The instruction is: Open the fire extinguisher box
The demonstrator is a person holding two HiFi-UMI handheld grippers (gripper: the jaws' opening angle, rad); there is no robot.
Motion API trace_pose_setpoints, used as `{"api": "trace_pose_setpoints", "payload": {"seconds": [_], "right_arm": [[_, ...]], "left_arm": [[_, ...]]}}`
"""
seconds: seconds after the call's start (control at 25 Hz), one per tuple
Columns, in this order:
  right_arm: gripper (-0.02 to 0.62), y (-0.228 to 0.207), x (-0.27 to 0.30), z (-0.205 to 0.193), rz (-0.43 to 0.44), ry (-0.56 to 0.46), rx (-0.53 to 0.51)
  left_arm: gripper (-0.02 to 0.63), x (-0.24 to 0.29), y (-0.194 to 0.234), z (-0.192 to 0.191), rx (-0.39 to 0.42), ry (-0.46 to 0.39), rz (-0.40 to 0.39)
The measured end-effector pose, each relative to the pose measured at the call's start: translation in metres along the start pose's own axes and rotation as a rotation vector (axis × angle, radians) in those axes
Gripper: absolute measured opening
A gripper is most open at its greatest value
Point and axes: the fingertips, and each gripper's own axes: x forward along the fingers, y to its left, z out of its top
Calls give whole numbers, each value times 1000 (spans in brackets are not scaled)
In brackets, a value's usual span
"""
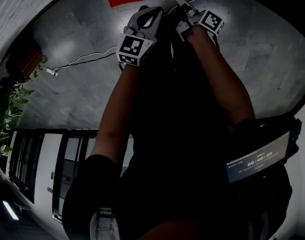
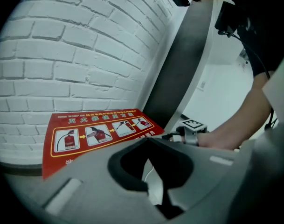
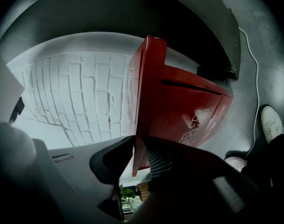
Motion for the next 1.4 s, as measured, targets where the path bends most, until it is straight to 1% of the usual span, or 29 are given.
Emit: {"api": "trace_pose_setpoints", "payload": {"seconds": [0.12,0.28,0.6,0.8,0.96,1.08,1.24,1.4], "right_arm": [[88,8,-4,-2,-4,-3,9],[83,20,-7,1,30,-14,0],[81,71,-8,5,144,-49,-47],[80,99,1,18,239,-68,-62],[77,134,5,26,287,-78,-80],[72,149,14,34,319,-87,-98],[64,173,21,44,370,-84,-147],[54,186,33,55,398,-81,-168]], "left_arm": [[2,-1,4,5,8,-8,4],[2,0,8,12,20,-23,7],[2,-10,11,27,31,-43,11],[2,-5,18,29,37,-56,11],[2,-10,26,46,53,-74,19],[2,-8,40,56,63,-90,36],[2,-8,53,76,82,-121,54],[2,-2,64,92,97,-147,66]]}}
